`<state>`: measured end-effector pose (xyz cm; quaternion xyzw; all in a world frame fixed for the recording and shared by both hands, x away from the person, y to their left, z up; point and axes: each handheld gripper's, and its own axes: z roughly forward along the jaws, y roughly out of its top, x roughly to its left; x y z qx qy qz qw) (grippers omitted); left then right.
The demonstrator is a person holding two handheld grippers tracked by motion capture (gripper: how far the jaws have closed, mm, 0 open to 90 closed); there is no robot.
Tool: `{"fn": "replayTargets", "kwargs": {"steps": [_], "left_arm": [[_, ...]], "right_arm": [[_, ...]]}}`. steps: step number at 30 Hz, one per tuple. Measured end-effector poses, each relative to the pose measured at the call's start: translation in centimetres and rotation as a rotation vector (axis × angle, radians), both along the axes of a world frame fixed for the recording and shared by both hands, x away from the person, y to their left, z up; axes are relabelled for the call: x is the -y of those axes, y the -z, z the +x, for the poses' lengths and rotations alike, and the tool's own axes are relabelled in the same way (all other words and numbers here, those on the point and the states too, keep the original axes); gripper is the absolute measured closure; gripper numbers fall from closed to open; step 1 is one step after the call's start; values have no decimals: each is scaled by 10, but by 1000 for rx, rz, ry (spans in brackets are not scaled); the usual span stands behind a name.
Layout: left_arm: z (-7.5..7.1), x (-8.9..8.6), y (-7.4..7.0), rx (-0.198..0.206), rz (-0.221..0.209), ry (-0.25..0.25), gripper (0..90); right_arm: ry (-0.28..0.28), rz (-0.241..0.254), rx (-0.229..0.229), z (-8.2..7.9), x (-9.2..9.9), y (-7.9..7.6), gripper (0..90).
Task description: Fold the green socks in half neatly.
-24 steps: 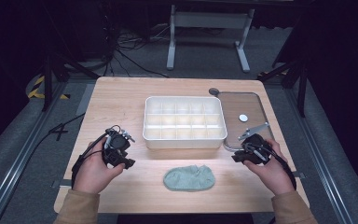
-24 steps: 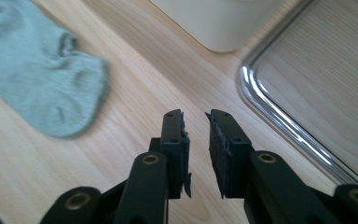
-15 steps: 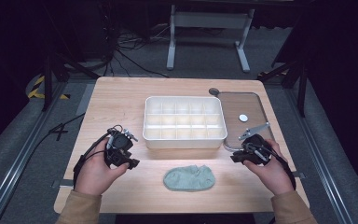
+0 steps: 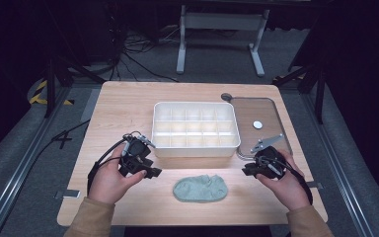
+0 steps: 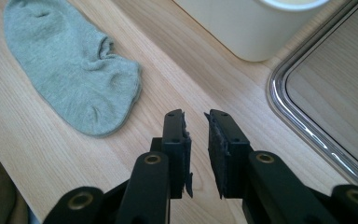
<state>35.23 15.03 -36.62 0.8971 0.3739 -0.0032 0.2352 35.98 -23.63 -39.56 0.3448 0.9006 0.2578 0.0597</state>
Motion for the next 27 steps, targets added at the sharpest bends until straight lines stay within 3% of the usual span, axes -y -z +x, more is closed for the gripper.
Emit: {"fn": "replayTargets", "kwargs": {"steps": [1,3,5,8,12,17,20,23,25,26,27], "left_arm": [[0,2,0,-35,-3,-7,582],[1,6,1,-65,-38,-8,630],[2,7,2,-67,-40,-7,618],[1,12,2,-24,-29,-10,606],[-2,23,2,-1,15,-3,588],[-1,31,7,-71,-42,39,643],[-2,34,16,-80,-68,-9,619],[-4,39,28,-132,-131,-61,590],[-5,42,31,-139,-110,-77,612],[-4,47,39,-124,-64,-86,612],[-4,47,39,-124,-64,-86,619]], "right_arm": [[0,1,2,-1,0,0,774],[-4,3,4,-3,-1,-1,774],[-5,4,7,-4,-2,-1,774],[-17,-4,4,-6,-5,1,768],[-17,-4,0,-6,-6,2,763],[-21,-7,-10,-7,-8,5,768],[-32,-12,-13,-8,-11,6,773],[-37,-18,-16,-8,-13,8,772],[-42,-19,-17,-8,-14,8,771],[-47,-26,-22,-9,-16,10,769],[-47,-26,-22,-9,-16,10,769]]}}
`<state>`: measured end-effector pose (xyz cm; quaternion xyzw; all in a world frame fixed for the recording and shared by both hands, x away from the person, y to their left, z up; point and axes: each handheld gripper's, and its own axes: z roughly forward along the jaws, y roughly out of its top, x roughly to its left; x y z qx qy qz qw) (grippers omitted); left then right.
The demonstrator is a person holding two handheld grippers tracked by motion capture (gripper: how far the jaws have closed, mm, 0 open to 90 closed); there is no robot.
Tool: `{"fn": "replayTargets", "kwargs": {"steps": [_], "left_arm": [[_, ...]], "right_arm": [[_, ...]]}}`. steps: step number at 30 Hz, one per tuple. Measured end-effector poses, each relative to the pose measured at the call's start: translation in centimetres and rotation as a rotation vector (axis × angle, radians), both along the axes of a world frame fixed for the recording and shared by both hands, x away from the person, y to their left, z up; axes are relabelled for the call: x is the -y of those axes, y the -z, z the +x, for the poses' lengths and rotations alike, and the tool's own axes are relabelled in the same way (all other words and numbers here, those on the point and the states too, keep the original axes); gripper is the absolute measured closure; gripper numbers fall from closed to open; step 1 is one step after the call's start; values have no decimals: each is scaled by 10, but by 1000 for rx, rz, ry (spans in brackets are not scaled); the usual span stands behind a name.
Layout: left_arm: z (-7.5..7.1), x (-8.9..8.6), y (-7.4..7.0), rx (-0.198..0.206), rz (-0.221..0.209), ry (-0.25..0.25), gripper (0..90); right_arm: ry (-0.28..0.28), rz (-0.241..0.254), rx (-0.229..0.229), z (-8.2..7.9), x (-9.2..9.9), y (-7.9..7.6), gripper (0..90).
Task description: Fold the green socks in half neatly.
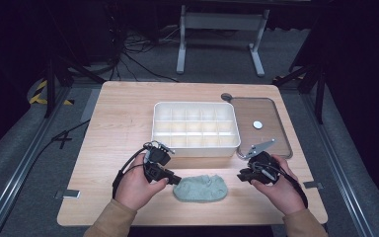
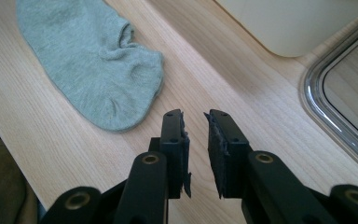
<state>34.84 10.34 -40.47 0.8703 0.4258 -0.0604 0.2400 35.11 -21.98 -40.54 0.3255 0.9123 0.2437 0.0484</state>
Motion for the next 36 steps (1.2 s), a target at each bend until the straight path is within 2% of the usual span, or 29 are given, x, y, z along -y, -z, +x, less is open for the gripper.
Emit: {"fn": "replayTargets", "kwargs": {"steps": [1,2,3,6,12,14,17,20,23,25,29,32,36], "left_arm": [[1,4,7,-13,14,-3,623],[1,5,11,-31,6,-5,623],[1,5,11,-31,6,-5,623],[3,8,21,-69,22,-19,623],[5,4,31,-129,42,-50,578],[4,4,33,-154,38,-44,577],[4,7,35,-153,68,-35,579],[3,10,37,-156,76,-25,587],[1,13,37,-145,103,-28,592],[0,15,38,-143,106,-33,604],[-1,18,38,-139,119,-41,683],[-1,18,38,-140,122,-50,785],[-2,17,37,-134,116,-64,831]], "right_arm": [[-6,-4,-2,0,-2,1,769],[-7,-8,-2,-1,-3,2,769],[-7,-8,-2,-1,-3,2,769],[-15,-17,-3,-1,-5,3,769],[-24,-28,-9,-2,-8,6,767],[-27,-31,-13,-2,-9,6,767],[-28,-33,-12,-2,-10,7,767],[-28,-37,-10,-3,-12,7,765],[-32,-40,-11,-3,-13,7,764],[-29,-42,-12,-3,-13,7,763],[-37,-49,-13,-5,-18,9,762],[-50,-57,-12,-7,-23,10,762],[-71,-53,-20,-10,-30,12,772]]}}
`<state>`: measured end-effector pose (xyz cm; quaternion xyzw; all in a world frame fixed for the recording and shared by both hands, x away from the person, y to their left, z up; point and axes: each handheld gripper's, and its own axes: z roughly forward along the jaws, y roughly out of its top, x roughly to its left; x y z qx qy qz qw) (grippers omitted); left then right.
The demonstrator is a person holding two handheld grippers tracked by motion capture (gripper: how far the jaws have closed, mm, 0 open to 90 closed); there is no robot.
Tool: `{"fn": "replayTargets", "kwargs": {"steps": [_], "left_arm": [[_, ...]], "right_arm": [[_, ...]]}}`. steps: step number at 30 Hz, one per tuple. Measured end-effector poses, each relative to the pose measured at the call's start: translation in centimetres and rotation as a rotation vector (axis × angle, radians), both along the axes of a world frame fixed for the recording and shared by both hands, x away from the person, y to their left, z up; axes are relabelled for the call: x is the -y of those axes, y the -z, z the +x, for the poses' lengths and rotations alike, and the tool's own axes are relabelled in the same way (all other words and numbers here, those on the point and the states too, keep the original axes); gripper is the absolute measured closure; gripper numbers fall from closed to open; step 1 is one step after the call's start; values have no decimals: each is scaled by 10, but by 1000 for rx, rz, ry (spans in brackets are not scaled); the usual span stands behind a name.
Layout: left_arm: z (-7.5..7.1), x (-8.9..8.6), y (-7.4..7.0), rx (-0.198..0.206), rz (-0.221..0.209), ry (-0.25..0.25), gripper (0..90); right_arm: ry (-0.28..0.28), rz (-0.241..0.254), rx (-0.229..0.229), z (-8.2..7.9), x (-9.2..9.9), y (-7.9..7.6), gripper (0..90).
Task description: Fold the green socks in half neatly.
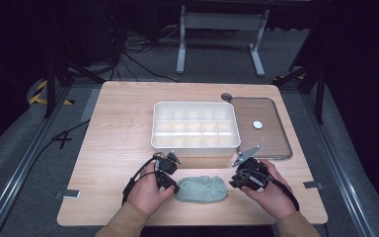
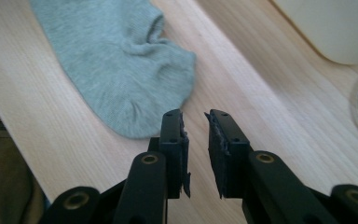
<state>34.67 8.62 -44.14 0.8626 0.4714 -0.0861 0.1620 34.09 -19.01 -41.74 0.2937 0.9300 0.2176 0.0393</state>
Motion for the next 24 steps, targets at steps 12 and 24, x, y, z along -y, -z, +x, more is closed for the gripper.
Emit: {"fn": "replayTargets", "kwargs": {"steps": [12,24], "left_arm": [[-1,-2,-6,28,-2,-12,837],[-1,-2,-9,36,1,-3,837]], "right_arm": [[-58,68,-38,-9,-29,22,886],[-61,14,-30,-11,-33,29,900]]}}
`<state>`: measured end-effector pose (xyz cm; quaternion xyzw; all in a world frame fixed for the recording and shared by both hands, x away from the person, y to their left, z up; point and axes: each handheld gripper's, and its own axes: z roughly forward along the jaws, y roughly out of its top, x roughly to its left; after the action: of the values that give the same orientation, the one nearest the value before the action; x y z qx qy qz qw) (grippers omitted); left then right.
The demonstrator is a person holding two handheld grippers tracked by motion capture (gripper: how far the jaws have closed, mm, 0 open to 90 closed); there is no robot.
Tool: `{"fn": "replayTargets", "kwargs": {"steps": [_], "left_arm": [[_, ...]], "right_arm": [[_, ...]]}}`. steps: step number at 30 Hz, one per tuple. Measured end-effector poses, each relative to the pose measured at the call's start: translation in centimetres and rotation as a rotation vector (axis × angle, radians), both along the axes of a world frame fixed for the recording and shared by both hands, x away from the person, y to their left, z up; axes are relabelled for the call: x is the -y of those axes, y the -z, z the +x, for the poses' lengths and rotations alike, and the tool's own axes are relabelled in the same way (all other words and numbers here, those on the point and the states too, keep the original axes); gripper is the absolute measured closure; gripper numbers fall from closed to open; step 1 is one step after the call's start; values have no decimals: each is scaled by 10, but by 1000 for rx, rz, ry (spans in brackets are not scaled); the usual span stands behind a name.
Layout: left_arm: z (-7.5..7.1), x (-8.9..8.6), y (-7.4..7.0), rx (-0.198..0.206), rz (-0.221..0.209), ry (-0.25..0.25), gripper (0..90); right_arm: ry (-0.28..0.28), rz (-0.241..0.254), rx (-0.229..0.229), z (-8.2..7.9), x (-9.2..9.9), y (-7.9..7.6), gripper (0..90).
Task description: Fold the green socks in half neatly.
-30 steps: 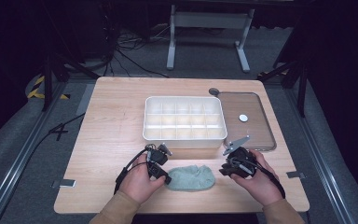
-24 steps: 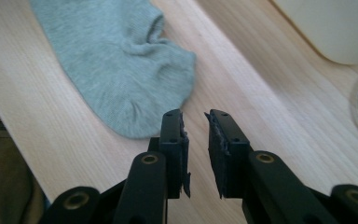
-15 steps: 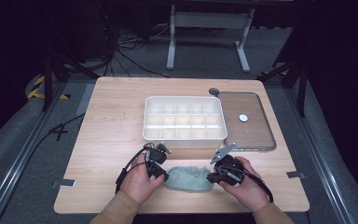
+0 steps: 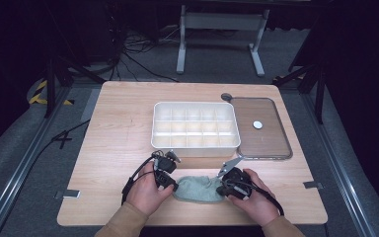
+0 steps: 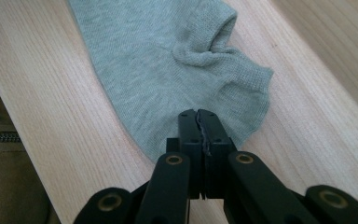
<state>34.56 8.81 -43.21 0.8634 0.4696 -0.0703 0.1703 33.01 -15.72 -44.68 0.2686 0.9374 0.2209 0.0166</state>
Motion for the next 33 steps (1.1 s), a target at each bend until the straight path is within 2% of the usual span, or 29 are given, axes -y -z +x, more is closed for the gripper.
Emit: {"fn": "replayTargets", "kwargs": {"steps": [6,10,12,19,24,29,33], "left_arm": [[-1,1,-8,14,-10,11,836],[-1,3,-13,23,1,30,834],[-3,6,-16,29,-5,20,835],[-4,16,-26,46,-3,77,836],[-6,21,-33,64,-28,90,840],[-9,31,-42,83,-47,111,849],[-10,43,-46,87,-50,149,852]], "right_arm": [[-6,8,-3,1,1,1,900],[-11,14,-2,1,2,1,900],[-10,15,-4,1,2,1,900],[-15,13,8,0,2,1,900],[-15,14,6,0,2,1,900],[-13,24,2,0,3,2,900],[-13,29,4,0,4,2,900]]}}
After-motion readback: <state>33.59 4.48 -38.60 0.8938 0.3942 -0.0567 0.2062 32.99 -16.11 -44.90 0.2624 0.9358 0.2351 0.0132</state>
